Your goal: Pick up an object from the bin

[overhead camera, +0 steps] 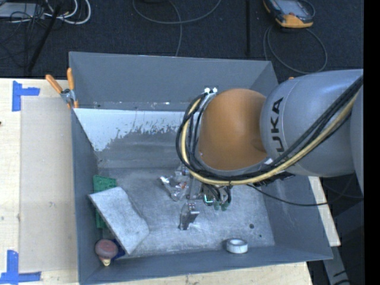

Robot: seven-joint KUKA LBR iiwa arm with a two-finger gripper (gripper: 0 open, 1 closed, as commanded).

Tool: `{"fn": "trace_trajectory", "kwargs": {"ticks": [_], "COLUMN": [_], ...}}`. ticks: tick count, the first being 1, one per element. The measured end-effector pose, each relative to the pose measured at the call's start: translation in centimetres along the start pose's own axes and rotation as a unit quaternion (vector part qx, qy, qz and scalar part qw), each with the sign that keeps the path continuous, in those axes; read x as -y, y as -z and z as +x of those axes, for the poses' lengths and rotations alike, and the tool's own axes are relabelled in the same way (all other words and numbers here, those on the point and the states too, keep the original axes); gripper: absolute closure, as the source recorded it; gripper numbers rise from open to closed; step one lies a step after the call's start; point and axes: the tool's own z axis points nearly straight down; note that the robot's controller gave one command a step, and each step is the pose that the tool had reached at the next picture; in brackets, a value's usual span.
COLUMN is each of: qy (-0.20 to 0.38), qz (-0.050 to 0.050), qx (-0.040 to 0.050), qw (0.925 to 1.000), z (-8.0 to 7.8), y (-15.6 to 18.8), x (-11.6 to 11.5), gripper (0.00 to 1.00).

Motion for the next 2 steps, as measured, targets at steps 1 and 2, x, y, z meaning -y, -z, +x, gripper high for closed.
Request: {"fn": "trace_trajectory", "kwargs": {"ticks": [1,2], "qy": [0.117,0.117], "qz": [-0.001,-0.001], "qx": [0.0062,0.0081], "qw": [0.9931,0.9931], "z": [-8.2,-8.27], "y": [-9.92,-9.61], "x": [5.62,5.57], "gripper": [0.0,1.0]}}
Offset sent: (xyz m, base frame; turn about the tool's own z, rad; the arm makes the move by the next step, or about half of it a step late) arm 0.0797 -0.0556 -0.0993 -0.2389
